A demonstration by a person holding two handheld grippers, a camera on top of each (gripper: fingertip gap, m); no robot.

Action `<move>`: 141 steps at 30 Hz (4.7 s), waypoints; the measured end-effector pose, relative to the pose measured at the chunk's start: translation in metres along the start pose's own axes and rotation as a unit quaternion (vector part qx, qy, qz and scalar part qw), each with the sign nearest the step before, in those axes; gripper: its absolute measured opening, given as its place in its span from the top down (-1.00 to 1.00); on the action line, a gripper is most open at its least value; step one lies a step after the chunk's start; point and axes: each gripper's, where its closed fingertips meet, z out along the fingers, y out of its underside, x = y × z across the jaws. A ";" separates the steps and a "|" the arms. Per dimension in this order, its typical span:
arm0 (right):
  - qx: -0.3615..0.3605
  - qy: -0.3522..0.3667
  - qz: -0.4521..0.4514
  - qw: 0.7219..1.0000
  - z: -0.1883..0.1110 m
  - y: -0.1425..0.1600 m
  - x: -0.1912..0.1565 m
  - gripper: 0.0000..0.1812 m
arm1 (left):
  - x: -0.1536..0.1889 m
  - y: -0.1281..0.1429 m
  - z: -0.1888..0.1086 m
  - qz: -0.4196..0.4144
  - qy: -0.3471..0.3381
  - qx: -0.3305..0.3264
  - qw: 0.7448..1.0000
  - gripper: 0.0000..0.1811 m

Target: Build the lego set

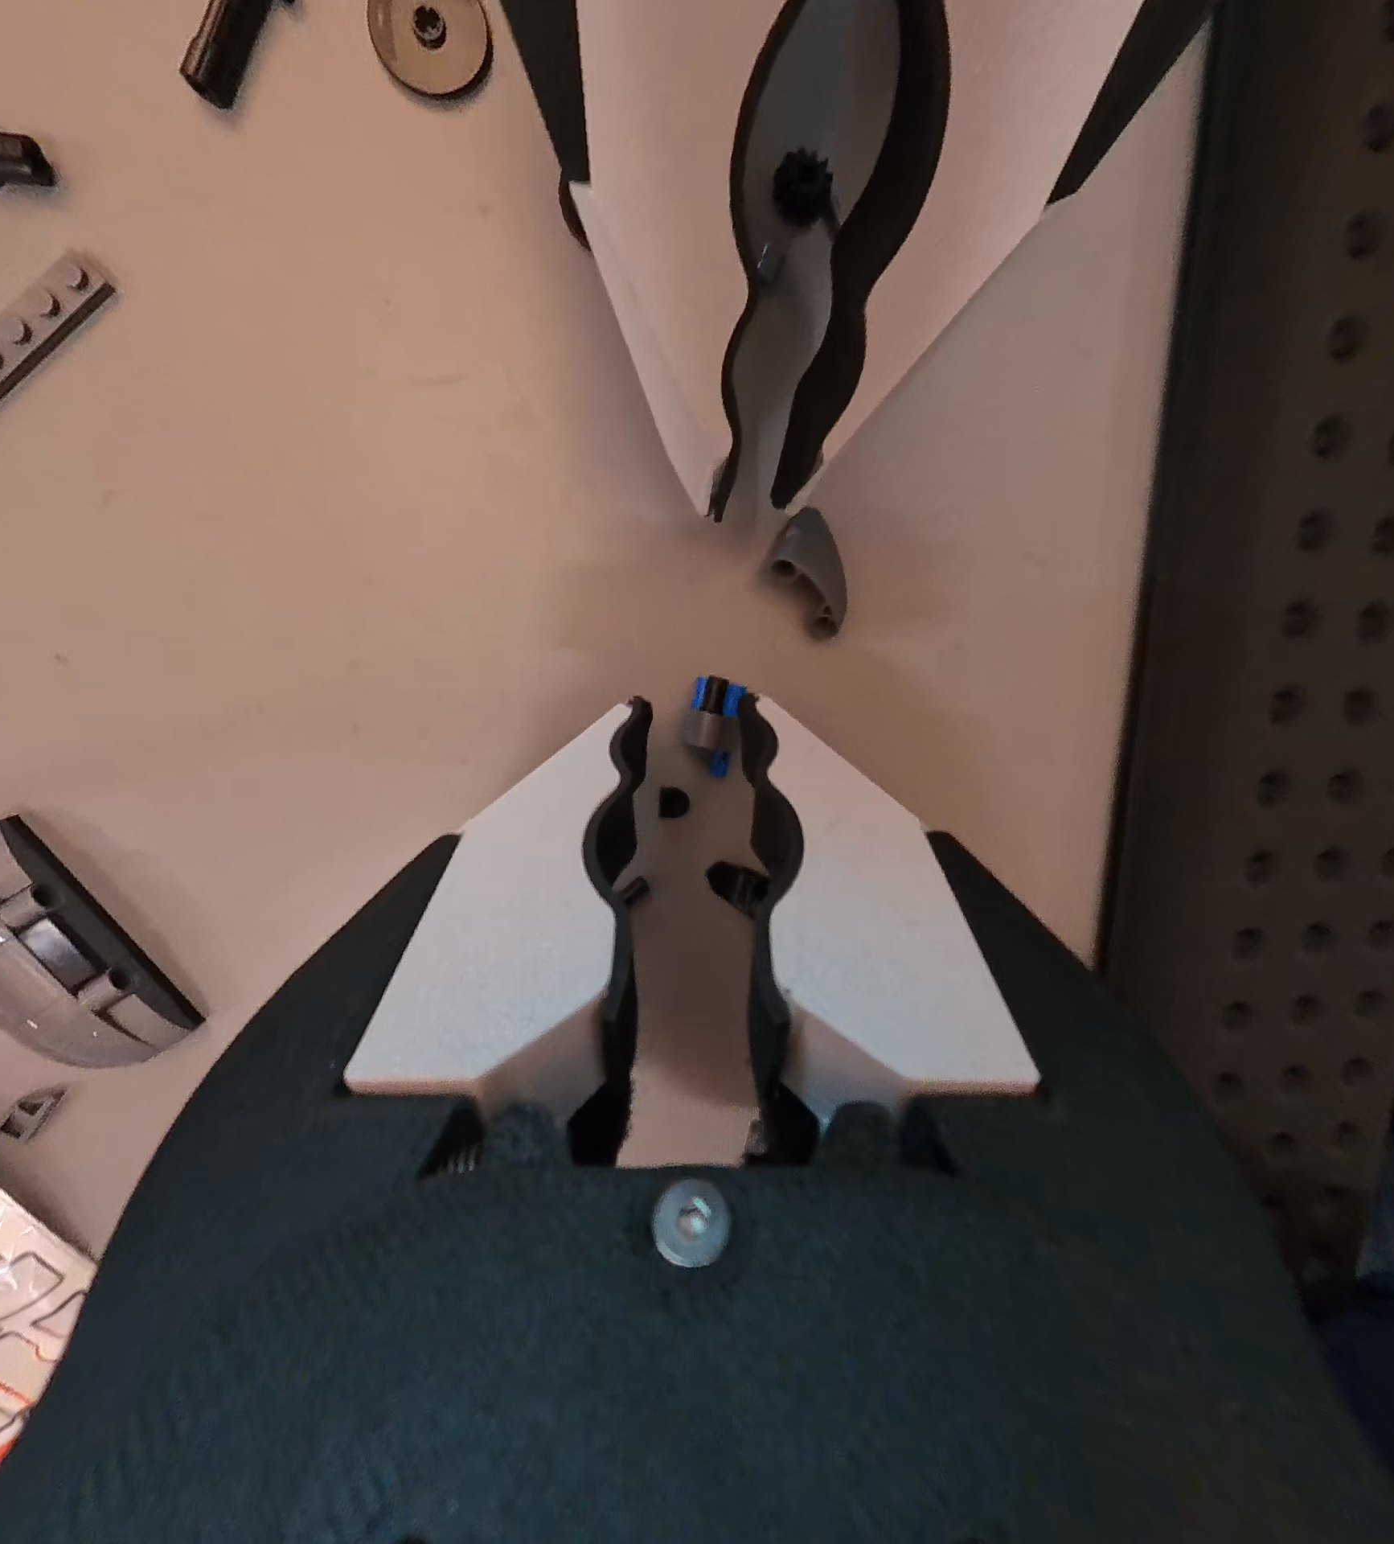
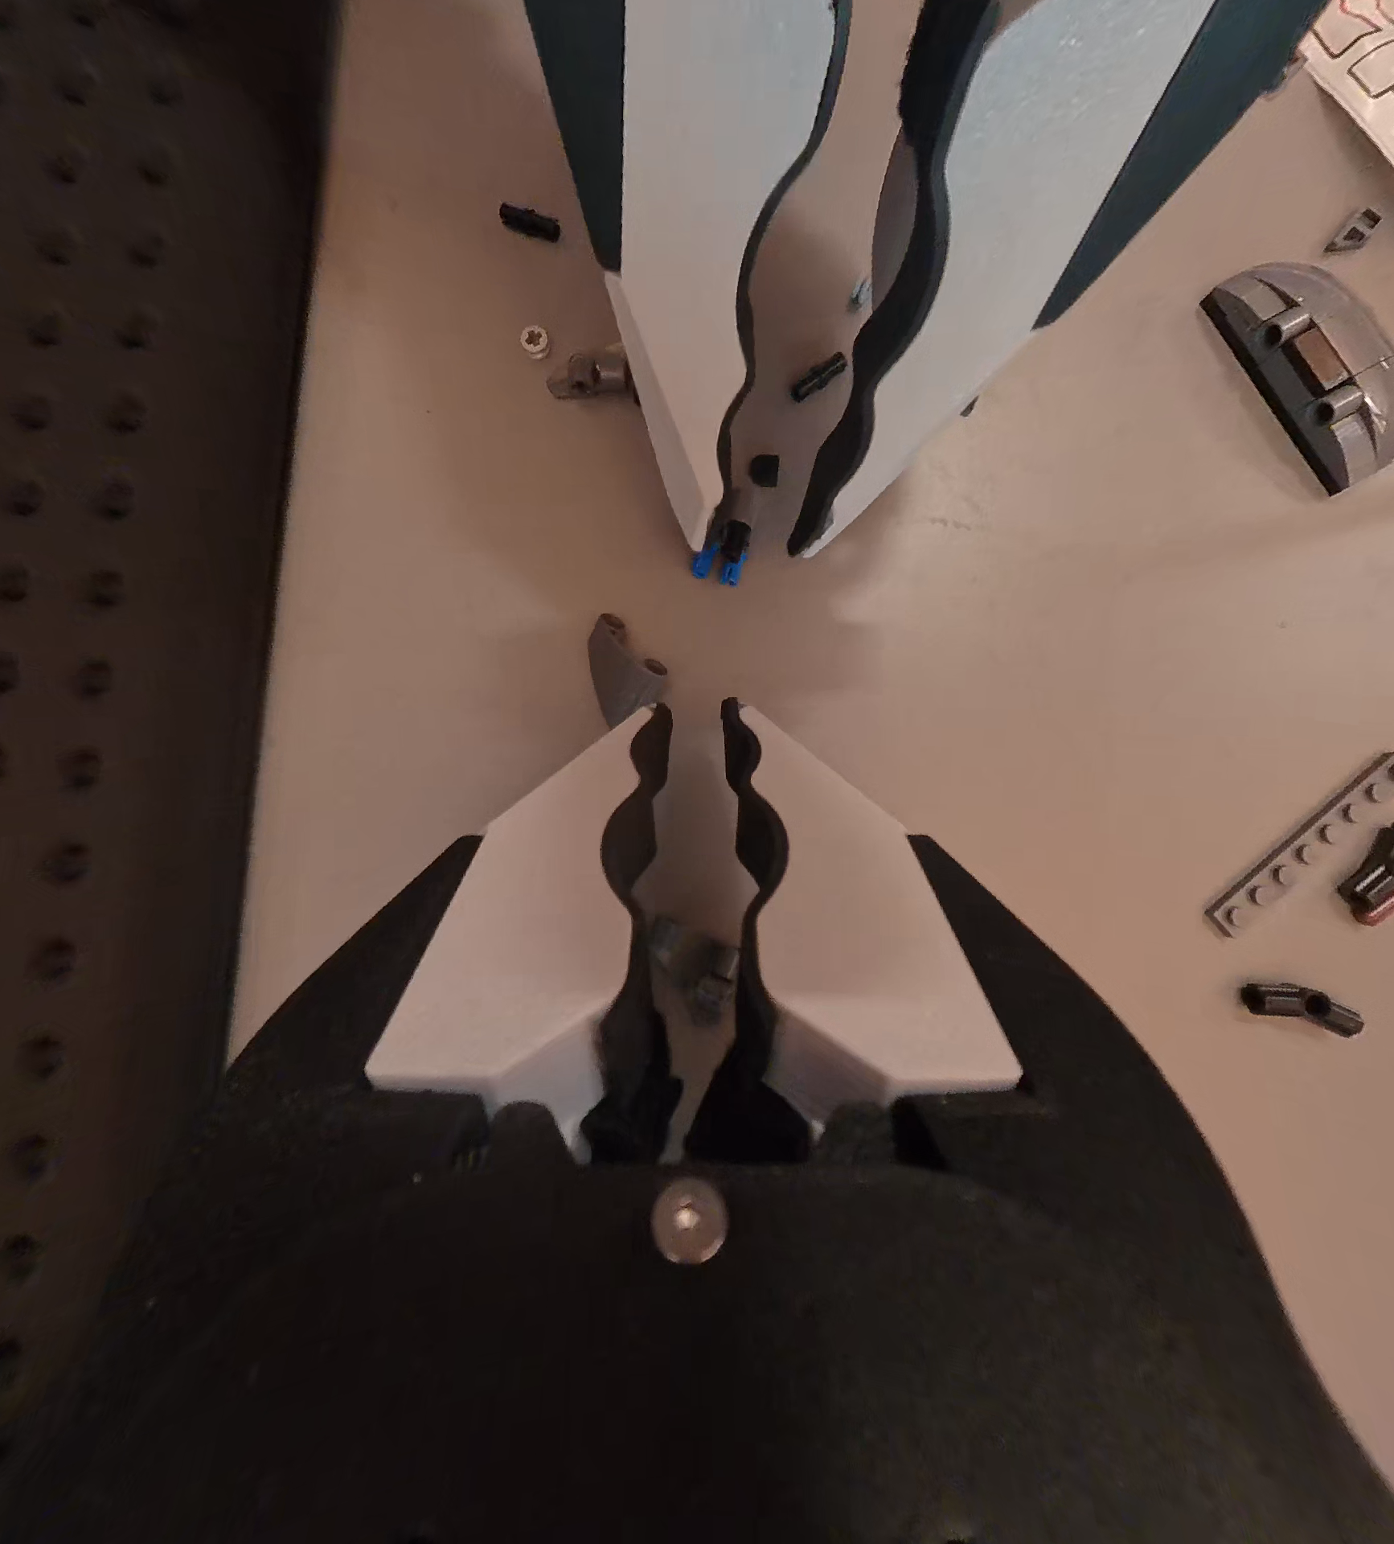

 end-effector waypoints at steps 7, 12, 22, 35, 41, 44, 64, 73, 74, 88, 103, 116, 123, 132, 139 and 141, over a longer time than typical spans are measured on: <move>-0.002 -0.002 -0.001 1.000 0.001 0.000 -0.001 0.87 | -0.004 0.002 -0.008 -0.004 -0.007 0.017 1.000 0.80; -0.003 -0.002 -0.002 1.000 0.001 0.001 -0.001 0.87 | -0.004 -0.002 -0.006 -0.002 0.001 0.029 1.000 0.83; -0.002 0.000 -0.001 1.000 0.001 0.000 0.000 0.88 | -0.017 -0.004 0.009 -0.012 -0.015 0.032 0.999 0.86; -0.011 -0.027 -0.027 0.999 0.003 -0.002 -0.017 0.83 | -0.007 0.010 -0.006 -0.003 0.002 0.029 1.000 0.80; -0.031 -0.017 -0.016 0.999 0.012 0.002 -0.013 0.86 | -0.005 0.008 -0.003 -0.001 0.007 0.026 1.000 0.81; -0.034 -0.018 -0.010 0.999 0.016 0.002 -0.013 0.89 | -0.004 0.009 -0.001 0.003 0.004 0.020 1.000 0.82; 0.004 0.012 0.011 1.000 0.019 -0.010 0.001 0.90 | -0.008 0.004 -0.006 0.014 -0.013 0.037 0.999 0.81; 0.039 0.007 -0.006 0.999 0.017 -0.024 -0.004 0.86 | 0.001 -0.001 -0.010 0.041 -0.013 0.042 0.998 0.81; 0.040 0.007 -0.009 0.999 0.017 -0.025 -0.005 0.85 | 0.001 0.000 -0.009 0.039 -0.012 0.041 0.998 0.81; 0.033 0.010 -0.038 0.999 0.026 -0.028 -0.010 0.82 | -0.003 0.002 -0.012 0.033 -0.016 0.044 0.998 0.82; 0.009 0.019 -0.030 0.999 0.023 -0.011 0.001 0.81 | -0.005 0.001 -0.008 0.034 -0.011 0.056 0.998 0.73; 0.013 0.046 -0.027 0.998 0.023 -0.009 0.014 0.81 | -0.005 0.006 0.009 0.050 -0.014 0.027 0.998 0.77; 0.017 0.051 -0.032 0.998 0.023 -0.010 0.015 0.80 | -0.003 0.004 0.011 0.060 -0.012 0.030 0.998 0.81; 0.022 0.052 -0.040 0.998 0.024 -0.010 0.015 0.81 | -0.004 0.004 0.011 0.064 -0.015 0.035 0.997 0.85; 0.029 0.051 -0.058 0.997 0.024 -0.010 0.015 0.81 | -0.005 0.003 0.012 0.066 -0.014 0.041 0.997 0.87; 0.033 0.052 -0.071 0.996 0.024 -0.010 0.015 0.81 | -0.005 0.003 0.012 0.068 -0.014 0.041 0.997 0.86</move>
